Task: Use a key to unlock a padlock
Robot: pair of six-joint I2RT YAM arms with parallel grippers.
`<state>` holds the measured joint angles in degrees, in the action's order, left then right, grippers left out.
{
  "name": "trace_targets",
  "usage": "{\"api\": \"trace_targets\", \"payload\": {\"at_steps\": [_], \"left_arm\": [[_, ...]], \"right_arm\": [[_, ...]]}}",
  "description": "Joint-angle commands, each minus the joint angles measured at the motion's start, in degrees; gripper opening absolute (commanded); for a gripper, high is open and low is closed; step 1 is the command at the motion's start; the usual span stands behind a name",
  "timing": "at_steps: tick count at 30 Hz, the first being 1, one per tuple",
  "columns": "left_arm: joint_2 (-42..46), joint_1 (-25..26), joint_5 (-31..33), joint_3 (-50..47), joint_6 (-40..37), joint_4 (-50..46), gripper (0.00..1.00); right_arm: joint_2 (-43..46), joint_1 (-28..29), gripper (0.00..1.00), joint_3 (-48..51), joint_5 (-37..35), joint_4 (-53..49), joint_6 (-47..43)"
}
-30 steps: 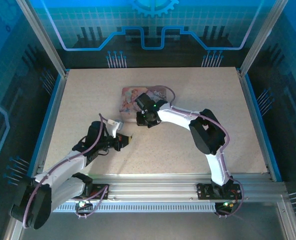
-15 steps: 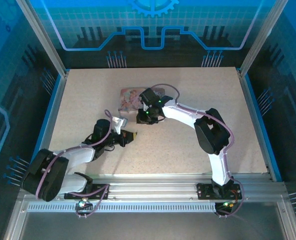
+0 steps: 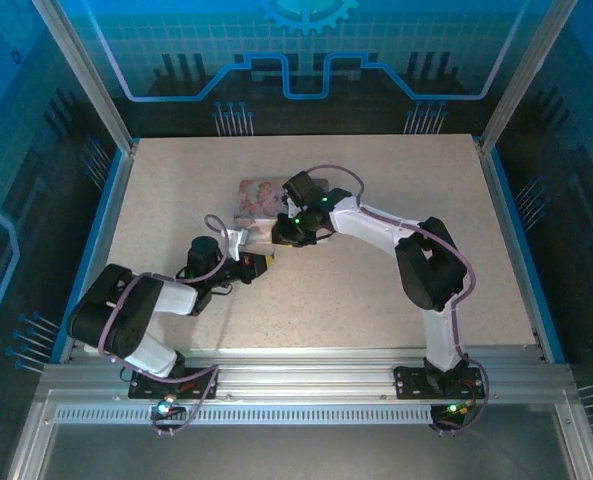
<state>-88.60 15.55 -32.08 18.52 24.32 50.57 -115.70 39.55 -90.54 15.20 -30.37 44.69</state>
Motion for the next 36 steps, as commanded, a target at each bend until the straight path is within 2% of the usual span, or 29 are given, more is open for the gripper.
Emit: {"api": "trace_targets", "payload": {"at_steps": [1,13,28,36], "left_arm": [[-1.3,-0.8,-3.2,-1.2,0.3,7.0,0.00],[-2.8,-2.0,-3.8,-1.1,-4.3,7.7,0.00],[-8.4,-2.5,-6.9,-1.2,-0.8,18.5,0.00],[-5.8,-2.5,-7.5,-1.5,-1.9,17.0,0.00]], "right_arm": [[2.9,-0.7,0.00,-0.8,4.4,1.9,0.7],[3.4,-1.1,0.00,-0.8,7.0,0.5,-0.1],[4.5,-2.1,0.00,-1.6,9.4,-2.2,-2.1],[4.6,-2.4,0.00,-1.4,9.8,-2.7,-2.3]]}}
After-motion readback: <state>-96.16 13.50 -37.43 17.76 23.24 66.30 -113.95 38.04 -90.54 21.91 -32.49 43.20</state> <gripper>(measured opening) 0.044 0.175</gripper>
